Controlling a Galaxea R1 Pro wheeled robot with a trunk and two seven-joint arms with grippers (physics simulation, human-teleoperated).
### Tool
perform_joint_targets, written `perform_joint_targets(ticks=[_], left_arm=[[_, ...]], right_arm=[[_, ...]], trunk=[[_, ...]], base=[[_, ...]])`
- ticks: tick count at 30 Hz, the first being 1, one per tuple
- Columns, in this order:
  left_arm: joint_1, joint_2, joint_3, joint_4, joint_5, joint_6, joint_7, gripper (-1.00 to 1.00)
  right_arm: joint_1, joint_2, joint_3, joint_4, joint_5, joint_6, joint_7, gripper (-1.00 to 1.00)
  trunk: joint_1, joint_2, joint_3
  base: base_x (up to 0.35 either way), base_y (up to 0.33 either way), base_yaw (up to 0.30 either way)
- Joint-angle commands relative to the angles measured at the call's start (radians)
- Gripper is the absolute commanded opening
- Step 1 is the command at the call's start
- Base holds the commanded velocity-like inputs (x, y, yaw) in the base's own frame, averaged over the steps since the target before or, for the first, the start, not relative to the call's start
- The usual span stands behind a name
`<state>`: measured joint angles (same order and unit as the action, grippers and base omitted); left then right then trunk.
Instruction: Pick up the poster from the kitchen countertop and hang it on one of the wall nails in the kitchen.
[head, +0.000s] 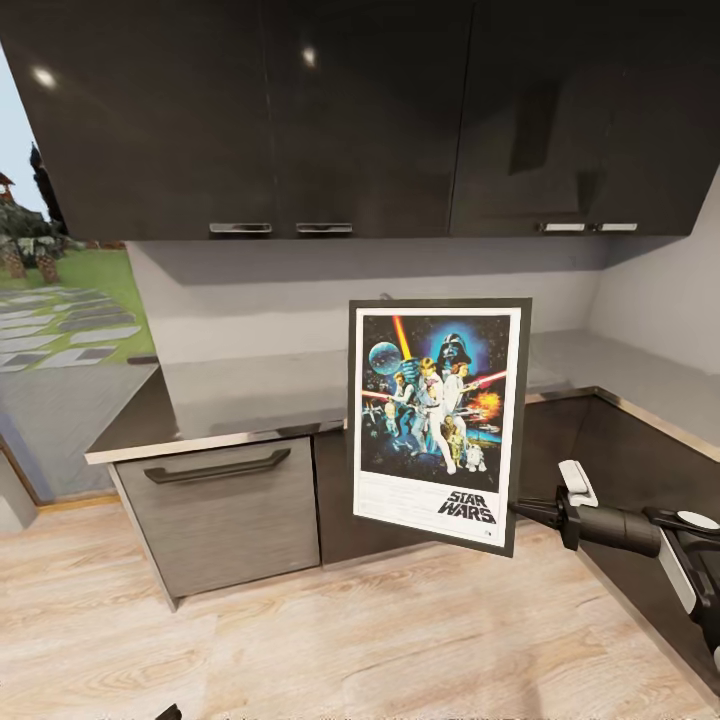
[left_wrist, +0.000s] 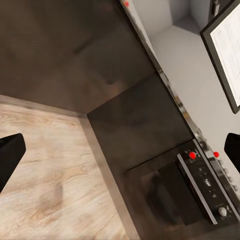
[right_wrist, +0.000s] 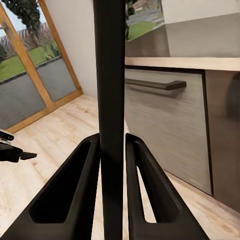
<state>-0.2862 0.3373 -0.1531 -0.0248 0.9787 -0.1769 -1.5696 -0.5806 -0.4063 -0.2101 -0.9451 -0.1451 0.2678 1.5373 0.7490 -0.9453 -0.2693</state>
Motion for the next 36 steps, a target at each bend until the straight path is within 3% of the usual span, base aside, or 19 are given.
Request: perform_joint_targets(ticks=[1, 11, 36], left_arm=[[-0.001, 0.000, -0.008, 0.000, 0.009, -0.010, -0.001, 1.00], [-0.001, 0.000, -0.009, 0.000, 0.009, -0.010, -0.001, 1.00], [-0.001, 0.000, -0.008, 0.000, 0.009, -0.010, -0.001, 1.00]], right_arm=[[-0.001, 0.000, 0.000, 0.000, -0.002, 0.014, 0.006, -1.00], [-0.001, 0.000, 0.000, 0.000, -0.002, 0.014, 0.006, -1.00], [-0.001, 0.000, 0.000, 0.000, -0.002, 0.014, 0.006, -1.00]], trunk=[[-0.004, 0.006, 0.000], [-0.042, 0.076, 0.020], [-0.138, 0.251, 0.098]], base=[[0.000, 0.000, 0.000], [0.000, 0.000, 0.000], [0.000, 0.000, 0.000]])
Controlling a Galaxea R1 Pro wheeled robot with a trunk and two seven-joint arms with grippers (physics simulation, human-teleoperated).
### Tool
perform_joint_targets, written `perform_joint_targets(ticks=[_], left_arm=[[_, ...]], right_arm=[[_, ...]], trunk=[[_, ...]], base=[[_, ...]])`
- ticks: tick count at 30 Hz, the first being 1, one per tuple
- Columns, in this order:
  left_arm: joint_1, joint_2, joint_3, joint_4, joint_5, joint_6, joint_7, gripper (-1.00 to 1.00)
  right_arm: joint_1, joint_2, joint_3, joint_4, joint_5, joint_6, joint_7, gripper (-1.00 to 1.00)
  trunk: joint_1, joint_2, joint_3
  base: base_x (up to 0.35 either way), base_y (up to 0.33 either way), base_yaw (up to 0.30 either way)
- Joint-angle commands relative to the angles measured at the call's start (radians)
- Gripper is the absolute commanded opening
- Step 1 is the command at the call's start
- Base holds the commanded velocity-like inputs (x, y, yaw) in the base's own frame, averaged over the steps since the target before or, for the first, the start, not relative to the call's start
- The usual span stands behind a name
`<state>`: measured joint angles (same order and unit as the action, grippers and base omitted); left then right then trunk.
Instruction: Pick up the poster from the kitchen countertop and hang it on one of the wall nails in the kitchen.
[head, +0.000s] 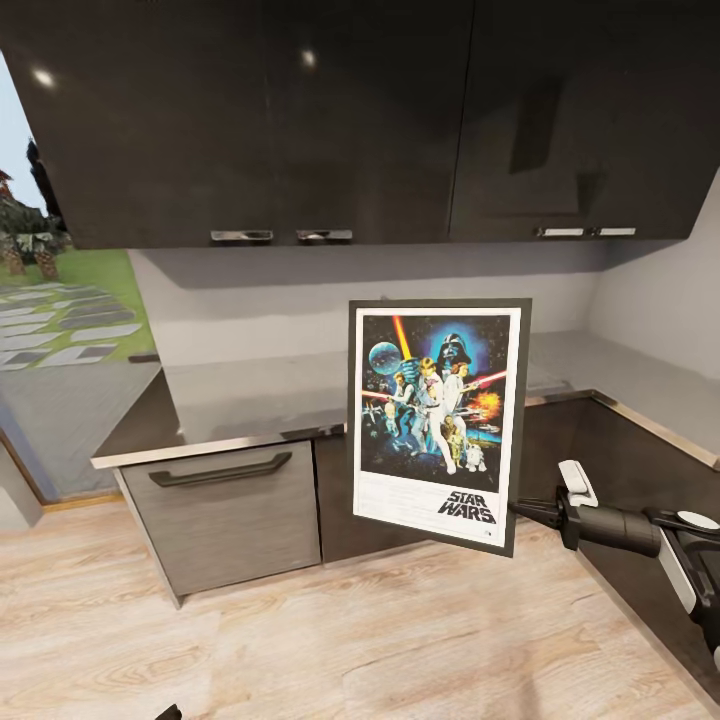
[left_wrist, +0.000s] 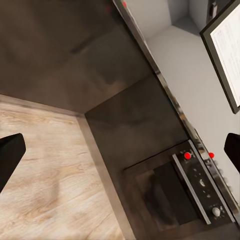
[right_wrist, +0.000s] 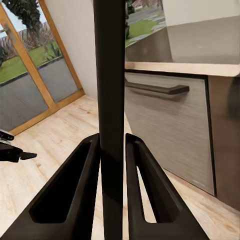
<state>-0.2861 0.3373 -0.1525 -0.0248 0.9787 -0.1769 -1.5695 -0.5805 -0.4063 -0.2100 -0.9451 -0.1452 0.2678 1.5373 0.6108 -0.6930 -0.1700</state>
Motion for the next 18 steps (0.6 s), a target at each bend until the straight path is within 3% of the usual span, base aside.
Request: perform_joint_targets(ticks=[1, 18], left_arm=[[-0.001, 0.000, -0.009, 0.000, 0.009, -0.010, -0.001, 1.00], [-0.001, 0.000, -0.009, 0.000, 0.009, -0.010, -0.001, 1.00]], right_arm=[[-0.001, 0.000, 0.000, 0.000, -0.002, 0.014, 0.006, -1.00], [-0.001, 0.000, 0.000, 0.000, -0.002, 0.014, 0.006, -1.00]], trunk=[[-0.004, 0.006, 0.002], [-0.069, 0.125, 0.055]], base=[[0.000, 0.000, 0.000], [0.000, 0.000, 0.000]])
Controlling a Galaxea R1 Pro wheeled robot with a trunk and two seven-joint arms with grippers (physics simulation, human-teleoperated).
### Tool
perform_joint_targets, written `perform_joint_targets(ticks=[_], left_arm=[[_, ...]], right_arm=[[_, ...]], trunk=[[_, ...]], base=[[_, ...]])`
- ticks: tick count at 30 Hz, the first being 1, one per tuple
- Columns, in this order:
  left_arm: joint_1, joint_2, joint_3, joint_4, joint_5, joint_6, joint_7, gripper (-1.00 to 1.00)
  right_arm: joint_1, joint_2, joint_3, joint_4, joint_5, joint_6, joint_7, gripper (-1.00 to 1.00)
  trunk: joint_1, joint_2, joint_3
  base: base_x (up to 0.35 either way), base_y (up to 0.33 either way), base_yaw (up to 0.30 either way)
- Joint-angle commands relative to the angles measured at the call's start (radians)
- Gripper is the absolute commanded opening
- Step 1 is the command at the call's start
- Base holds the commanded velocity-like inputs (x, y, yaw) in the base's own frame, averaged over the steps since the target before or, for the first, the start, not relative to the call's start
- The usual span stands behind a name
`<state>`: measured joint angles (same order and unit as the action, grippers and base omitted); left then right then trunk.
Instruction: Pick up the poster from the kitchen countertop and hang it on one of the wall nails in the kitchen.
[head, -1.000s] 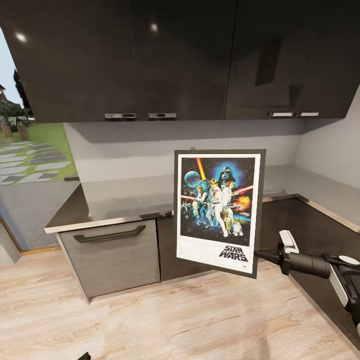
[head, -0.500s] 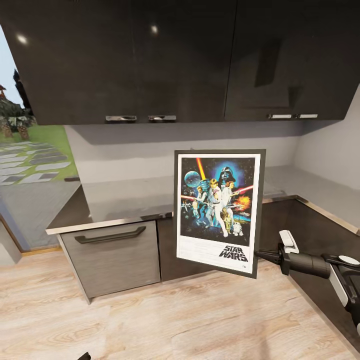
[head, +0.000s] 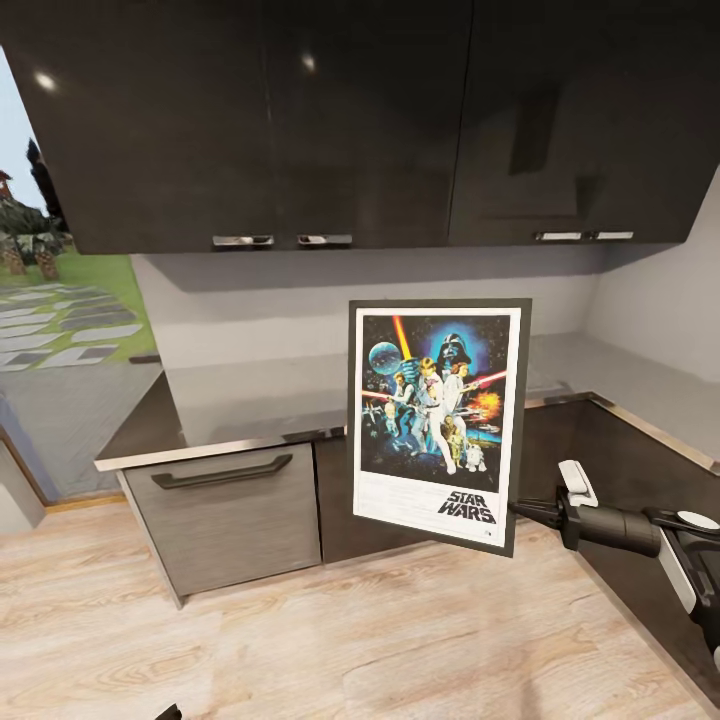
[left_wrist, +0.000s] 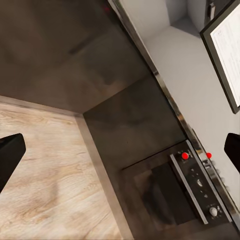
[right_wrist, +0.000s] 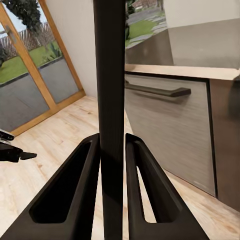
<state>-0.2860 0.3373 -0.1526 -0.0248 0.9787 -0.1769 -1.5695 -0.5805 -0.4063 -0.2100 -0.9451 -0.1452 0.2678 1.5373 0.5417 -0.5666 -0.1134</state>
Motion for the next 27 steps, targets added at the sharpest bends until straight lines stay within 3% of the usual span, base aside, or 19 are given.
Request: perform_joint_targets(ticks=[1, 24, 27], left_arm=[[-0.001, 0.000, -0.009, 0.000, 0.009, -0.010, -0.001, 1.00], [-0.001, 0.001, -0.009, 0.000, 0.009, -0.010, -0.001, 1.00], [-0.001, 0.000, -0.009, 0.000, 0.009, -0.010, -0.001, 1.00]], right_arm=[[-0.001, 0.000, 0.000, 0.000, -0.002, 0.014, 0.006, -1.00], [-0.001, 0.000, 0.000, 0.000, -0.003, -0.009, 0.006, -1.00], [-0.001, 0.000, 0.000, 0.000, -0.003, -0.012, 0.006, -1.00]], trunk=[[-0.004, 0.006, 0.001], [-0.092, 0.167, 0.073], [-0.092, 0.167, 0.073]], base=[[0.000, 0.000, 0.000], [0.000, 0.000, 0.000], [0.000, 0.000, 0.000]])
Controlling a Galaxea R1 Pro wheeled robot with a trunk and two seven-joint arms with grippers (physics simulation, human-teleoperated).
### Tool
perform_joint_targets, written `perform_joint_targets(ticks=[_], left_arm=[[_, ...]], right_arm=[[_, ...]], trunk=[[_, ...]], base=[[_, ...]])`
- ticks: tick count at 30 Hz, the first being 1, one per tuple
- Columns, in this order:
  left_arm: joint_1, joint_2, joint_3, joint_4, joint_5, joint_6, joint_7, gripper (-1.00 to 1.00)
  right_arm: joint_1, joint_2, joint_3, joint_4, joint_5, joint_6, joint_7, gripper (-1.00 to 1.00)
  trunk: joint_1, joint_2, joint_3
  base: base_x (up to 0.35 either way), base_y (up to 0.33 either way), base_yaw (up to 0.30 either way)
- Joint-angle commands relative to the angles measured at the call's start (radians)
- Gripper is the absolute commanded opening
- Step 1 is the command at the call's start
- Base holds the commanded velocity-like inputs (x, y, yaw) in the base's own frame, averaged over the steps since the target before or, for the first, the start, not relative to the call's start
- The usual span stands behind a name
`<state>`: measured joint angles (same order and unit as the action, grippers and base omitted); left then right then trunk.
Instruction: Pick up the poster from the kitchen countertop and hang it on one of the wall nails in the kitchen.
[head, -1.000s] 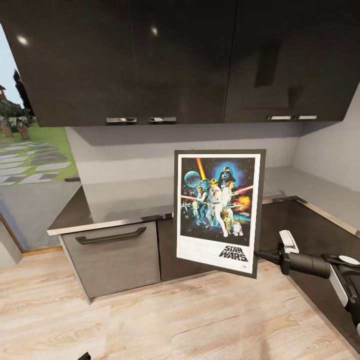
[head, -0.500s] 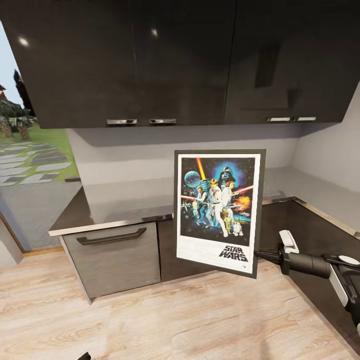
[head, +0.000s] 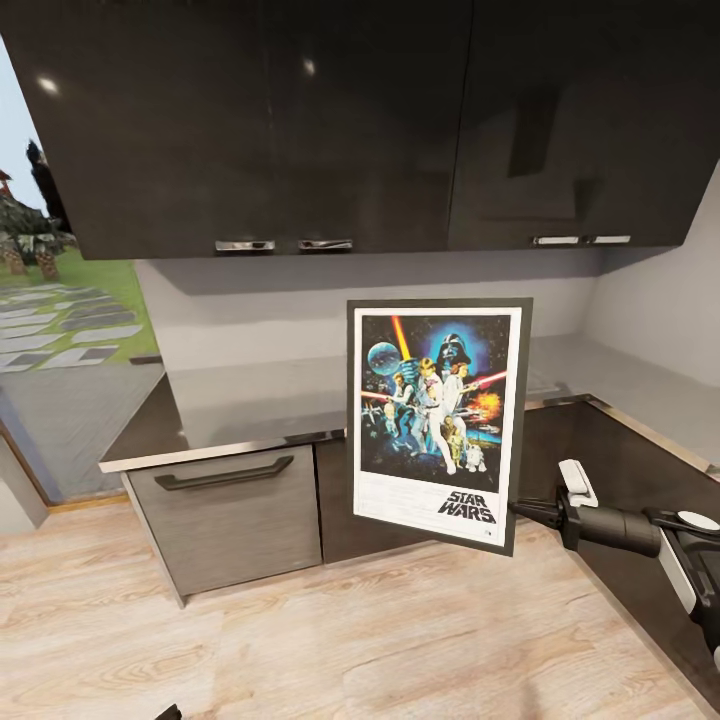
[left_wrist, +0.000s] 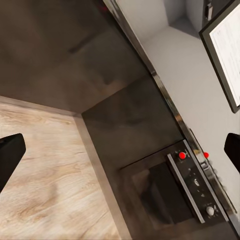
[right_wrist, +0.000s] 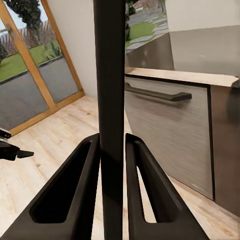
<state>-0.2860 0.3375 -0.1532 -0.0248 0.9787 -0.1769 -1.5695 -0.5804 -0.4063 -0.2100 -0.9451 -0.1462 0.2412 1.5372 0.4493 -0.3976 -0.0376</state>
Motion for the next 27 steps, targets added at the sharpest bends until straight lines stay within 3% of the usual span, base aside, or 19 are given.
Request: perform_joint_targets(ticks=[1, 19, 27], left_arm=[[-0.001, 0.000, -0.008, 0.000, 0.009, -0.010, -0.001, 1.00], [-0.001, 0.001, -0.008, 0.000, 0.009, -0.010, -0.001, 1.00], [-0.001, 0.001, -0.008, 0.000, 0.009, -0.010, -0.001, 1.00]], right_arm=[[-0.001, 0.000, 0.000, 0.000, -0.002, 0.014, 0.006, -1.00], [-0.001, 0.000, -0.001, 0.000, -0.002, 0.010, 0.006, -1.00], [-0.001, 0.000, 0.000, -0.001, -0.001, 0.010, 0.006, -1.00]], trunk=[[0.001, -0.002, -0.002], [0.001, -0.002, -0.002], [0.001, -0.002, -0.002]], base=[[0.000, 0.000, 0.000], [0.000, 0.000, 0.000], [0.000, 0.189, 0.084]])
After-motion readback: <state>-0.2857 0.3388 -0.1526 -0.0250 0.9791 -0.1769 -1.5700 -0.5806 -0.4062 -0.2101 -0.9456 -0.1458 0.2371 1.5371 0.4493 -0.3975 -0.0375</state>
